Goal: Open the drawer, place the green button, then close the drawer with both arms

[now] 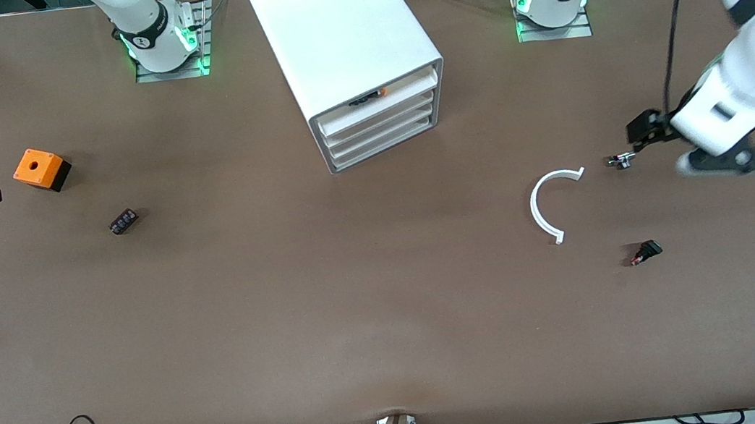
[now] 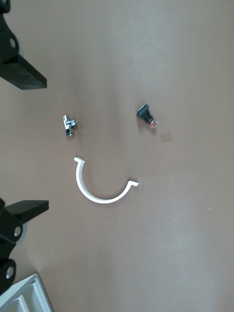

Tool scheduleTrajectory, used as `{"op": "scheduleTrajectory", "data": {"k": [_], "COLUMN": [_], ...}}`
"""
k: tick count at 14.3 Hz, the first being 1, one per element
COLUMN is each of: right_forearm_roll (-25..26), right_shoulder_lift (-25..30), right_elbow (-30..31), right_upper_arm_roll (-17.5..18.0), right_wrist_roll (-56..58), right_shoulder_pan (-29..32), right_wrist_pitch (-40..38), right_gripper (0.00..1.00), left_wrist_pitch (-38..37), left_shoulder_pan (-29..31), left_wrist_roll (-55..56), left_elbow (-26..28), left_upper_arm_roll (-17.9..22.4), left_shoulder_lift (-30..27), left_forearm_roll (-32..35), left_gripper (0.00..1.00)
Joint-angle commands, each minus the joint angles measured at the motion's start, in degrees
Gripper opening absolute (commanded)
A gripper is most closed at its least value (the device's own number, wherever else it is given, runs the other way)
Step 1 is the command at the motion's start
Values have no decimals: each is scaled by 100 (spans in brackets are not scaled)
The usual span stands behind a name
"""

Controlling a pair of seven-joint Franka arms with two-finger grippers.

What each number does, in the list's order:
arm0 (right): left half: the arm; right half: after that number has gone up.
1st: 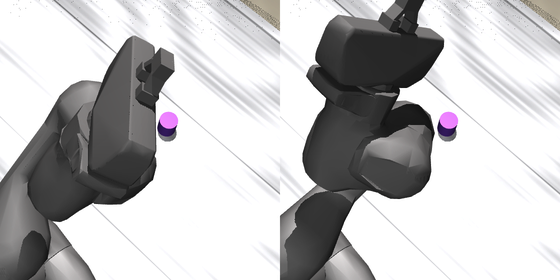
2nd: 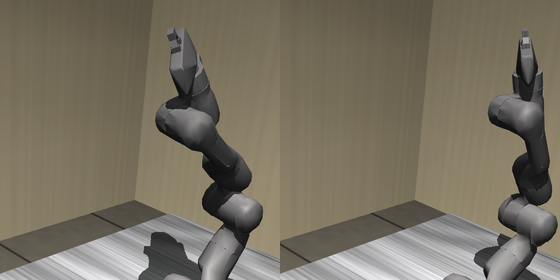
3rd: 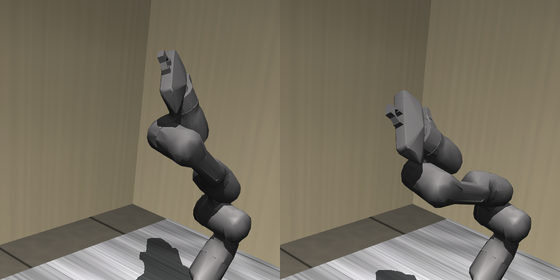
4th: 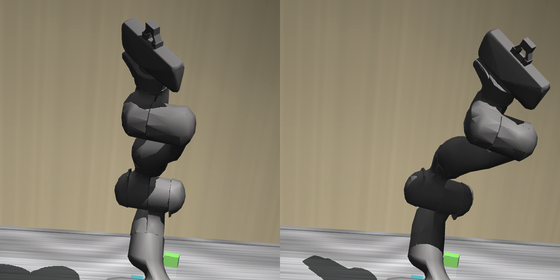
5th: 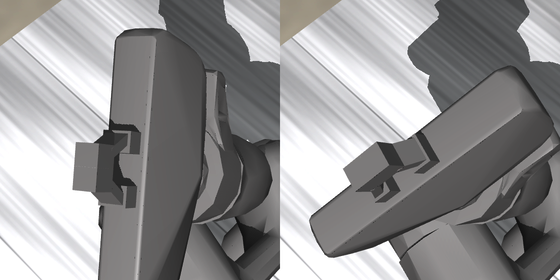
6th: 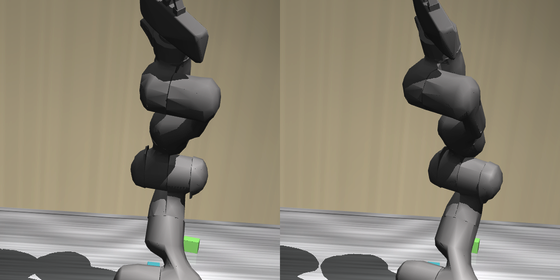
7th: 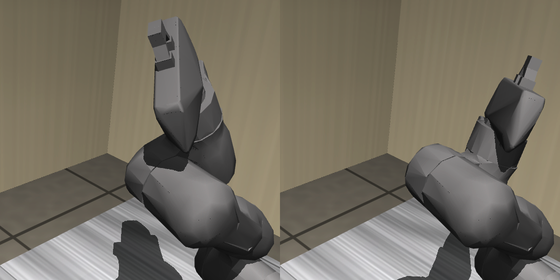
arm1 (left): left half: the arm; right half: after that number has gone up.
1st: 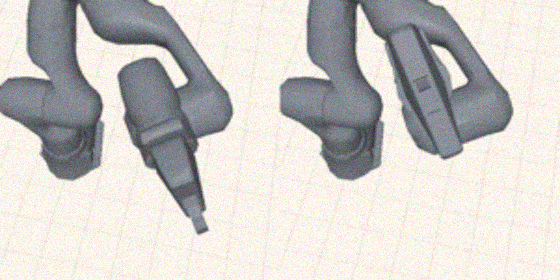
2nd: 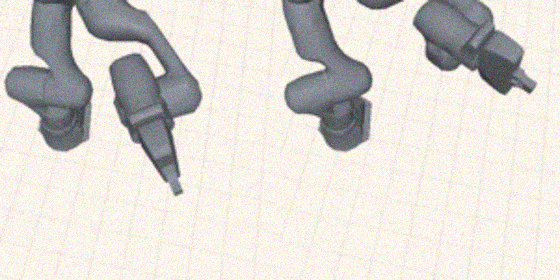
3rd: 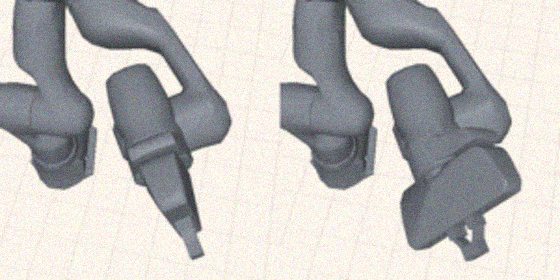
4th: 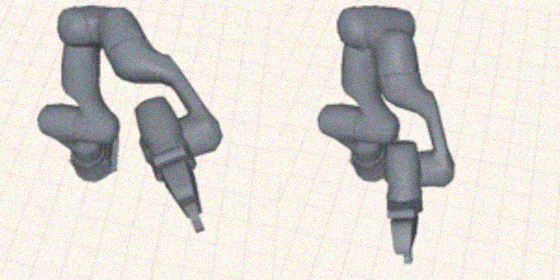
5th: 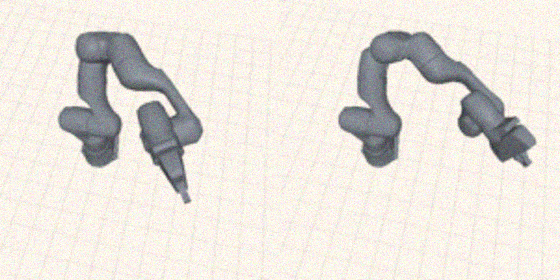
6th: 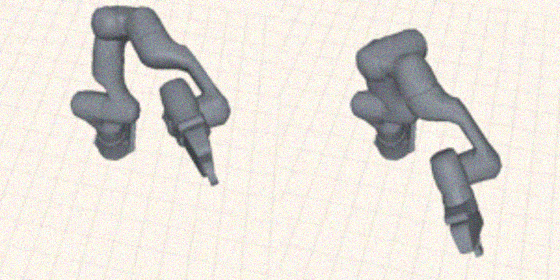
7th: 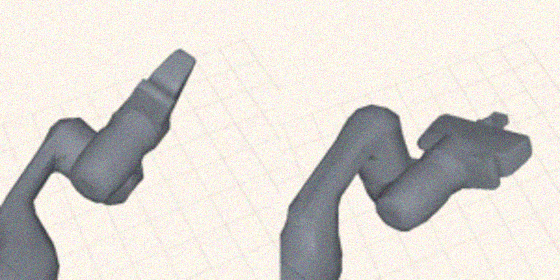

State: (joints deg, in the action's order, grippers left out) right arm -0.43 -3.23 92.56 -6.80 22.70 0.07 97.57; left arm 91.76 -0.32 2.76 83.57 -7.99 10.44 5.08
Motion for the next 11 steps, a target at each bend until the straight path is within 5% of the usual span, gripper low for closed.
{"op": "scheduleTrajectory", "data": {"k": [1, 5, 11], "right_forearm_roll": [-45, -45, -45], "right_shoulder_lift": [121, 104, 60], "right_elbow": [122, 122, 105], "right_upper_arm_roll": [55, 73, 82], "right_wrist_roll": [103, 120, 112], "right_shoulder_pan": [72, 63, 46], "right_wrist_pitch": [-10, -37, -28], "right_gripper": [100, 100, 100], "left_wrist_pitch": [431, 378, 308], "left_shoulder_pan": [-117, -328, -337], "left_wrist_roll": [-117, -187, -258], "left_elbow": [1124, 1399, 1303], "left_upper_arm_roll": [166, 806, 782], "left_shoulder_lift": [-1163, -1378, -1211], "left_forearm_roll": [-130, -691, -613], "left_gripper": [100, 100, 100]}}
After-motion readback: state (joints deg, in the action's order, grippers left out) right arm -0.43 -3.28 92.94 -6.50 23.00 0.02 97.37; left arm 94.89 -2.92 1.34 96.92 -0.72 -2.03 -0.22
